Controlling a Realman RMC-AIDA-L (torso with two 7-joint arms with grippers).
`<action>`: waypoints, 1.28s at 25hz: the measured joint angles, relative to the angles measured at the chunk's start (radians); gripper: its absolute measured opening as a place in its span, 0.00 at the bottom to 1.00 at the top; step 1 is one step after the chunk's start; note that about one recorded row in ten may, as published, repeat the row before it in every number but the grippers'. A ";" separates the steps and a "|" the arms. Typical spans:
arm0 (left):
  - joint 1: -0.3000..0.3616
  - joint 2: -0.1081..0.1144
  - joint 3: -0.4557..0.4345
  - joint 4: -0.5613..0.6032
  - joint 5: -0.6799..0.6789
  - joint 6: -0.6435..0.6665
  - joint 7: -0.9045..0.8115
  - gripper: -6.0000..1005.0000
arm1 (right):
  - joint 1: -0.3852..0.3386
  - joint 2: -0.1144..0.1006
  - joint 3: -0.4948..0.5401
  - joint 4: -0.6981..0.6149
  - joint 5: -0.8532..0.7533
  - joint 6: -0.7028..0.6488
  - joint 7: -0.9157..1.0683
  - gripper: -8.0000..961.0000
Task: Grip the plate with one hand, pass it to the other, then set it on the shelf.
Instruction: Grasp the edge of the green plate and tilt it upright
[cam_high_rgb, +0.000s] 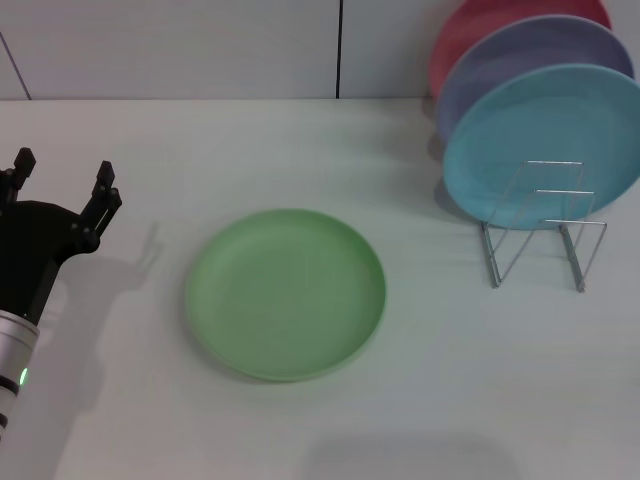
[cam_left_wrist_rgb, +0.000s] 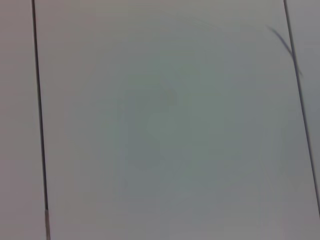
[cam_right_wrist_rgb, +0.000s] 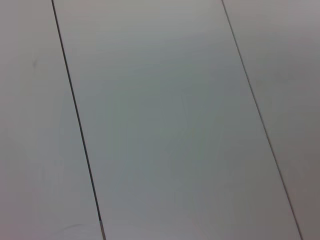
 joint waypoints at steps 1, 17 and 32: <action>0.001 0.000 0.000 -0.001 0.000 0.000 0.000 0.86 | 0.000 0.000 0.000 0.000 0.000 -0.001 0.000 0.86; 0.040 0.030 -0.088 -0.306 0.009 -0.378 0.138 0.86 | -0.002 0.000 -0.002 0.000 -0.001 -0.008 0.000 0.85; 0.128 0.008 -0.577 -1.054 0.012 -1.810 0.395 0.86 | 0.001 -0.001 -0.005 0.000 -0.001 0.003 0.000 0.84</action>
